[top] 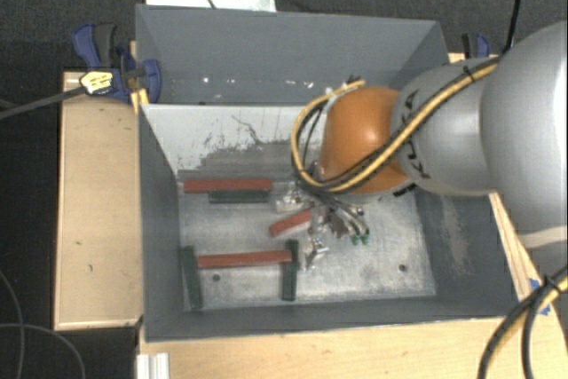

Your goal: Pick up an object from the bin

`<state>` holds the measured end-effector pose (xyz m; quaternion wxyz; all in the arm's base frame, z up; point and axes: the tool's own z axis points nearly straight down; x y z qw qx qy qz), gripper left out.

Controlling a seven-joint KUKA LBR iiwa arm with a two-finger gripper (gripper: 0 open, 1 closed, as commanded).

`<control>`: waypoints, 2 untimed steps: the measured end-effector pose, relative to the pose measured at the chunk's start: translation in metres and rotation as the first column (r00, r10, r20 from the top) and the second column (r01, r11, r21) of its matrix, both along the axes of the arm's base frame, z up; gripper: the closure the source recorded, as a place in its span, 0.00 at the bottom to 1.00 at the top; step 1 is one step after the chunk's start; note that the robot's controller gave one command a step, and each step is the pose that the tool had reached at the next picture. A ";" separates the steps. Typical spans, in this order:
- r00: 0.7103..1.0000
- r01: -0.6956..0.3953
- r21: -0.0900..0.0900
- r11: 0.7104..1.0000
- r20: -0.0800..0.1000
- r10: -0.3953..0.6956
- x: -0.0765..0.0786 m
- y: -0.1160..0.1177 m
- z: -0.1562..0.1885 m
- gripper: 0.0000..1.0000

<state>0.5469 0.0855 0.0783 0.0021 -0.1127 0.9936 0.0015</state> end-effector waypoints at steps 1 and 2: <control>0.935 -0.355 -0.006 0.935 0.008 0.355 0.024 0.022 -0.003 1.00; 0.935 -0.355 -0.006 0.935 0.008 0.355 0.024 0.022 -0.003 1.00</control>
Offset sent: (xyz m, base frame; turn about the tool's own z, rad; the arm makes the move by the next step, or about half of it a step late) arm 0.0000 0.0000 0.0000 0.0000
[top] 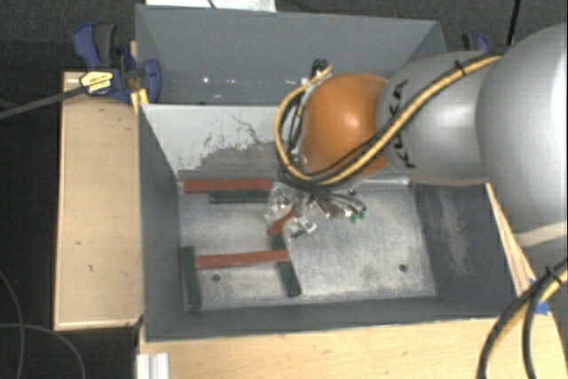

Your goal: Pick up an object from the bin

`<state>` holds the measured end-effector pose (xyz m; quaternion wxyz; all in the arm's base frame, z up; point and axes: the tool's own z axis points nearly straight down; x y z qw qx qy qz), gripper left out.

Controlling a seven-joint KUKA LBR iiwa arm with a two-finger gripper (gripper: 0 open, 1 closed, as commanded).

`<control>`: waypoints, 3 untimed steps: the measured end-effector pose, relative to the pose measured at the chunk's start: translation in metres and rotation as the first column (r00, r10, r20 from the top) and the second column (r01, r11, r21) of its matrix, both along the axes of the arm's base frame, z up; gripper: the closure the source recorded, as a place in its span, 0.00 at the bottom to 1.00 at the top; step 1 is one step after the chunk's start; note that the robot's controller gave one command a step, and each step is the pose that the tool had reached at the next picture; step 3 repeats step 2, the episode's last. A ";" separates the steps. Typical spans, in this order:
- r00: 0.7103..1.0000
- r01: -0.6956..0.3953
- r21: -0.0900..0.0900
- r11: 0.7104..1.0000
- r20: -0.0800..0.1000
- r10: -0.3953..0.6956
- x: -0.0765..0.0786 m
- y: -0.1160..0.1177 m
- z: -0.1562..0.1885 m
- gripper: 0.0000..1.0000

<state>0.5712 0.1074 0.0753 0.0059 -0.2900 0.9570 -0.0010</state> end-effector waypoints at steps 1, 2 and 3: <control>0.999 0.038 0.001 0.999 -0.001 -0.038 0.016 0.000 0.198 1.00; 0.999 0.038 0.002 0.999 0.000 -0.038 0.017 0.000 0.198 1.00; 0.999 0.038 0.002 0.999 0.000 -0.038 0.017 0.000 0.198 1.00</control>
Offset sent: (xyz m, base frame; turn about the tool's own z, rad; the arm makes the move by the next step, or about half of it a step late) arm 0.0000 0.0000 0.0000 0.0000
